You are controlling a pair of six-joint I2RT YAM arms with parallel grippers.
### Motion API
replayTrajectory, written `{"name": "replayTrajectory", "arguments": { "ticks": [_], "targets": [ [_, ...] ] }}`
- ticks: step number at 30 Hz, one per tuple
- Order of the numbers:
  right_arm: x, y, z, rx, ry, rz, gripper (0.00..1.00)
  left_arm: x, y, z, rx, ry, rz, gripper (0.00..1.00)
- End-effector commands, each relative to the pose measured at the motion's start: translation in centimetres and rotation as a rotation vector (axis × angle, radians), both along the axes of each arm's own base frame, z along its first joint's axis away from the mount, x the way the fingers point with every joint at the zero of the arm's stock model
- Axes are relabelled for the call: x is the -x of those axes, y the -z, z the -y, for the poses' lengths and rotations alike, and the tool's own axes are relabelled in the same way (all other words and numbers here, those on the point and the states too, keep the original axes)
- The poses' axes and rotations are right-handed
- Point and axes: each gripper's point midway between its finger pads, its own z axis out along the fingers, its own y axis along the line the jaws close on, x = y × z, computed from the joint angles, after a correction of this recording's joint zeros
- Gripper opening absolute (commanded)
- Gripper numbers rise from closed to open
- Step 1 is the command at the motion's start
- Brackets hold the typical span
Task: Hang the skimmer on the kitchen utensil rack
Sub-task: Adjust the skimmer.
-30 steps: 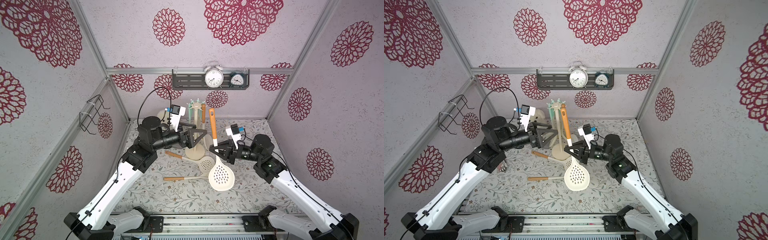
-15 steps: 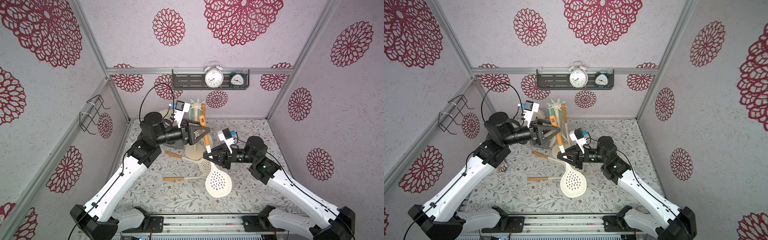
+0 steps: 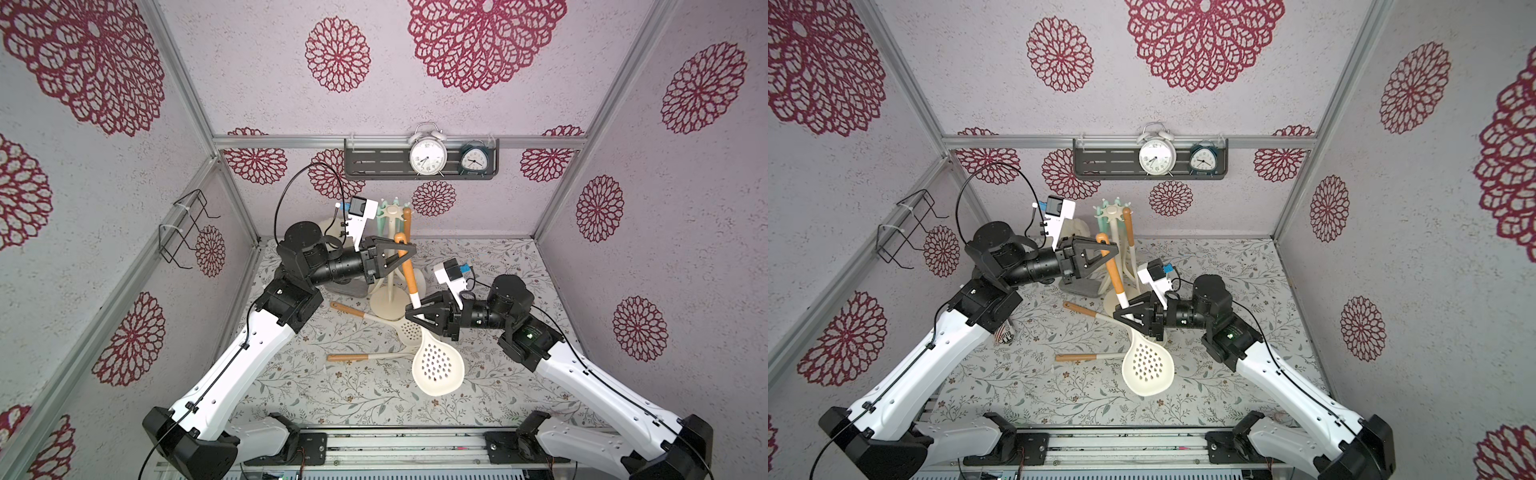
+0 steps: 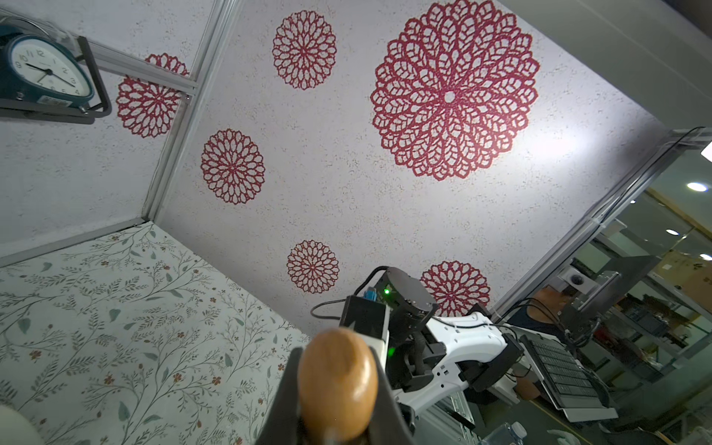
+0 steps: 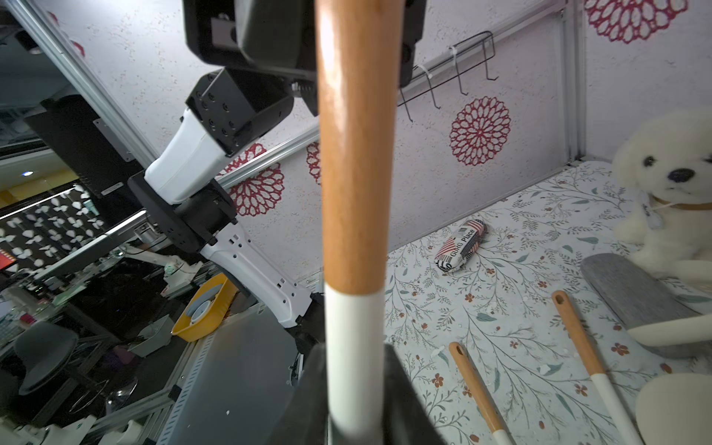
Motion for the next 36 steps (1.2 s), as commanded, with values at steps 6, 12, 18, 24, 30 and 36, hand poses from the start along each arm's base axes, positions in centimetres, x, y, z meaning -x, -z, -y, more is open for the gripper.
{"name": "replayTrajectory", "arguments": {
  "ticks": [6,12,18,24,30,36],
  "targets": [
    [-3.2,-5.8,2.9,-0.108,0.479,0.282,0.89,-1.6,1.8,-3.9,-0.074,-0.306,-0.058,0.0],
    [-3.5,-6.8,0.7,-0.012,0.611,0.436,0.73,-1.8,2.5,-4.7,-0.09,-0.361,-0.085,0.0],
    [-4.2,-6.8,-2.4,0.049,0.599,0.491,0.58,-1.7,2.3,-4.7,-0.085,-0.359,-0.083,0.0],
    [-5.0,-6.3,-4.4,0.079,0.582,0.503,0.44,-1.6,2.5,-4.7,-0.087,-0.353,-0.088,0.0],
    [-5.4,-5.5,-4.7,0.105,0.589,0.494,0.3,-1.6,2.7,-4.8,-0.093,-0.359,-0.095,0.0],
    [-5.6,-5.2,-4.3,0.112,0.609,0.461,0.0,-2.0,3.1,-5.0,-0.102,-0.382,-0.099,0.0]
  ]
}}
